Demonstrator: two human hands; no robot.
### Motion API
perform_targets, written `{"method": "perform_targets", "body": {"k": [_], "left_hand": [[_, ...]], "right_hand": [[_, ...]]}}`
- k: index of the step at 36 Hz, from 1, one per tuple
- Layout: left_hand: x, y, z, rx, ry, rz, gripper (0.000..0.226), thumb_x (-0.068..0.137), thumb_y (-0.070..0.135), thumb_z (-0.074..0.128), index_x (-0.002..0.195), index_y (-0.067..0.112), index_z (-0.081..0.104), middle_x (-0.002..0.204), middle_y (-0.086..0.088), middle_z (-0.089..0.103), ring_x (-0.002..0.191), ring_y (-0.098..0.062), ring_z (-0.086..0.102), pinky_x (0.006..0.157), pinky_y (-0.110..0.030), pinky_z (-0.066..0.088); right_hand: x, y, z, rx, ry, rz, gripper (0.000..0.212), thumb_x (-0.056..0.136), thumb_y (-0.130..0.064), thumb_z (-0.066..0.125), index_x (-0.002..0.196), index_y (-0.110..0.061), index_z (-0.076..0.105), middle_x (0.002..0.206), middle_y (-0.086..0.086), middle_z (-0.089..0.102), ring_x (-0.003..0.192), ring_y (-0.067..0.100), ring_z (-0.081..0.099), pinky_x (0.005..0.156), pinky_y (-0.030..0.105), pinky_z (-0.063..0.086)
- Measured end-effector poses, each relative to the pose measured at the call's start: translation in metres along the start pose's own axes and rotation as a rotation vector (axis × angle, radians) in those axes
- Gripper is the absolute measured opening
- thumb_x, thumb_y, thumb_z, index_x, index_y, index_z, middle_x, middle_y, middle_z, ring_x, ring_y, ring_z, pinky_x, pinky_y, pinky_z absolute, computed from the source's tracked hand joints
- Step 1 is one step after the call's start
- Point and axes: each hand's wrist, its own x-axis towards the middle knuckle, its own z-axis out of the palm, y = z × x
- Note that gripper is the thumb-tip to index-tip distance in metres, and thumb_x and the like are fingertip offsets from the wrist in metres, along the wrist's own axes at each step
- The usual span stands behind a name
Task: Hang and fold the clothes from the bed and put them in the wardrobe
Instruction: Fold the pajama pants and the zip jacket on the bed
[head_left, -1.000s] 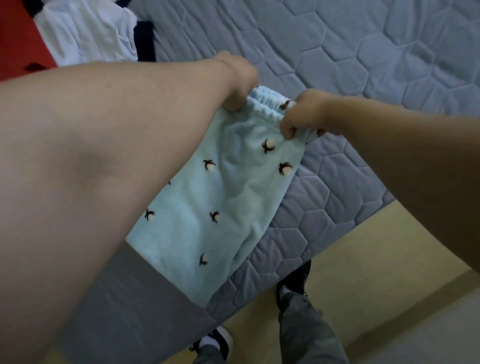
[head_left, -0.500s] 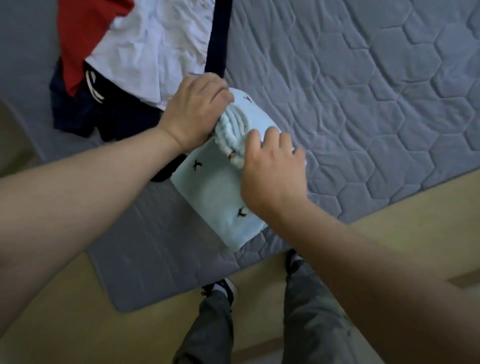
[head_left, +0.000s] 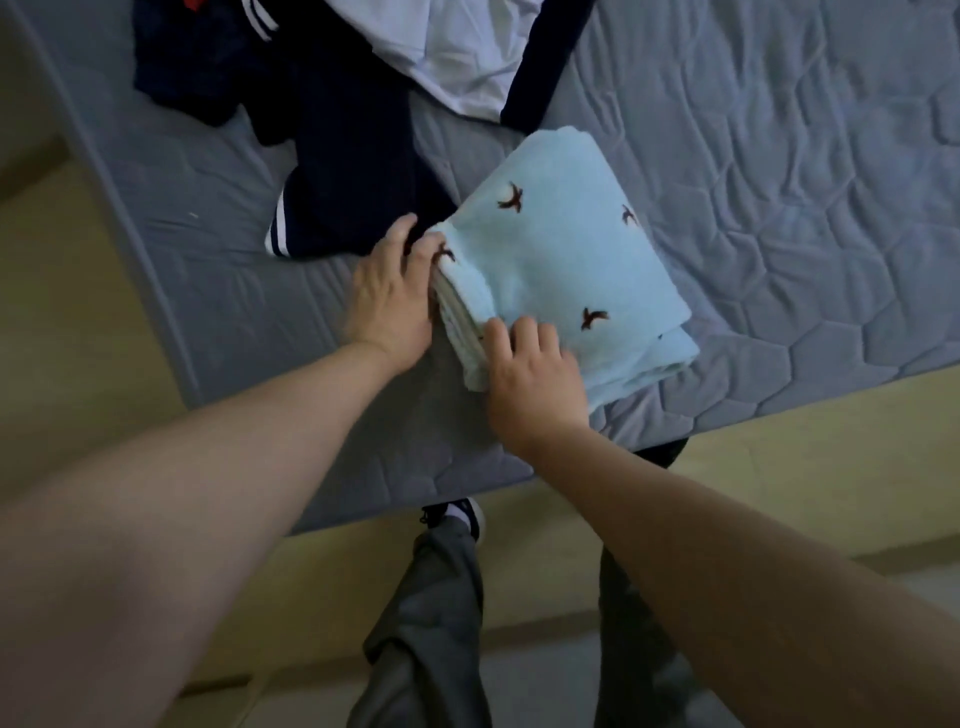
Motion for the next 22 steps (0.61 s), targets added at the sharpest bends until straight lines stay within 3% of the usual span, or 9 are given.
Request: {"method": "perform_targets", "body": {"k": [3, 5, 6, 9, 11, 15, 19, 21, 22], "left_hand": [[-0.007, 0.007, 0.012, -0.596, 0.021, -0.628, 0.054, 0.097, 0.013, 0.052, 0.148, 0.016, 0.034, 0.145, -0.01, 0.047, 0.128, -0.028, 0.049, 0.104, -0.035, 0.038], [-0.004, 0.014, 0.012, -0.982, -0.006, -0.944, 0.043, 0.102, 0.038, 0.046, 0.136, 0.012, 0.052, 0.13, -0.012, 0.062, 0.119, -0.03, 0.059, 0.101, -0.038, 0.047], [-0.004, 0.016, 0.013, -1.182, -0.079, -1.008, 0.049, 0.1, 0.052, 0.045, 0.128, 0.015, 0.061, 0.12, -0.009, 0.069, 0.111, -0.028, 0.066, 0.094, -0.04, 0.054], [-0.004, 0.03, 0.008, -1.42, -0.297, -0.959, 0.064, 0.085, 0.075, 0.054, 0.125, 0.026, 0.065, 0.112, 0.004, 0.074, 0.098, -0.014, 0.071, 0.078, -0.03, 0.057], [0.001, 0.036, 0.01, -1.431, -0.349, -0.925, 0.066, 0.079, 0.072, 0.065, 0.126, 0.025, 0.065, 0.114, 0.005, 0.073, 0.1, -0.013, 0.069, 0.079, -0.029, 0.054], [0.016, 0.041, 0.014, -1.447, -0.347, -0.936, 0.039, 0.083, 0.054, 0.074, 0.104, 0.021, 0.069, 0.082, 0.006, 0.077, 0.07, -0.011, 0.074, 0.051, -0.02, 0.054], [0.022, 0.035, 0.018, -1.629, -0.414, -0.969, 0.032, 0.086, 0.043, 0.075, 0.104, 0.016, 0.073, 0.094, -0.006, 0.078, 0.081, -0.022, 0.076, 0.061, -0.032, 0.059], [0.021, 0.03, 0.023, -1.659, -0.407, -0.983, 0.035, 0.083, 0.042, 0.078, 0.105, 0.014, 0.074, 0.098, -0.008, 0.077, 0.084, -0.025, 0.076, 0.07, -0.036, 0.059], [0.02, 0.027, 0.026, -1.661, -0.401, -0.989, 0.039, 0.081, 0.042, 0.08, 0.107, 0.013, 0.074, 0.1, -0.008, 0.077, 0.086, -0.025, 0.075, 0.074, -0.038, 0.058]], "right_hand": [[0.002, 0.002, 0.017, 0.045, -0.195, -0.053, 0.071, 0.079, -0.018, 0.064, 0.142, -0.016, 0.031, 0.125, 0.011, 0.042, 0.116, 0.035, 0.042, 0.087, 0.043, 0.044], [0.0, 0.001, 0.023, 0.083, -0.232, -0.047, 0.078, 0.08, -0.026, 0.064, 0.147, -0.016, 0.026, 0.129, 0.01, 0.039, 0.12, 0.034, 0.039, 0.093, 0.044, 0.042], [-0.002, 0.0, 0.024, 0.119, -0.205, -0.029, 0.077, 0.081, -0.029, 0.062, 0.149, -0.016, 0.027, 0.129, 0.01, 0.04, 0.119, 0.034, 0.039, 0.093, 0.044, 0.041], [-0.017, -0.009, 0.023, 0.393, 0.022, 0.121, 0.062, 0.084, -0.028, 0.064, 0.14, -0.011, 0.047, 0.129, 0.013, 0.046, 0.118, 0.035, 0.043, 0.097, 0.044, 0.041], [-0.024, -0.015, 0.022, 0.609, 0.178, 0.285, 0.047, 0.085, -0.024, 0.068, 0.129, -0.009, 0.057, 0.127, 0.012, 0.05, 0.118, 0.032, 0.047, 0.099, 0.041, 0.041], [-0.026, -0.022, 0.022, 0.949, 0.254, 0.701, 0.026, 0.09, -0.04, 0.066, 0.103, -0.017, 0.062, 0.107, 0.0, 0.058, 0.1, 0.018, 0.058, 0.091, 0.038, 0.049], [-0.023, -0.027, 0.032, 1.398, 0.238, 1.248, 0.049, 0.085, -0.058, 0.069, 0.076, -0.014, 0.052, 0.073, -0.002, 0.056, 0.068, 0.017, 0.055, 0.068, 0.034, 0.05], [-0.021, -0.03, 0.04, 1.619, 0.099, 1.388, 0.057, 0.077, -0.068, 0.071, 0.086, -0.013, 0.057, 0.084, -0.001, 0.06, 0.077, 0.017, 0.059, 0.074, 0.036, 0.053], [-0.021, -0.032, 0.044, 1.745, 0.001, 1.404, 0.069, 0.072, -0.074, 0.071, 0.103, -0.014, 0.059, 0.099, 0.001, 0.062, 0.087, 0.018, 0.061, 0.08, 0.038, 0.054]]}}
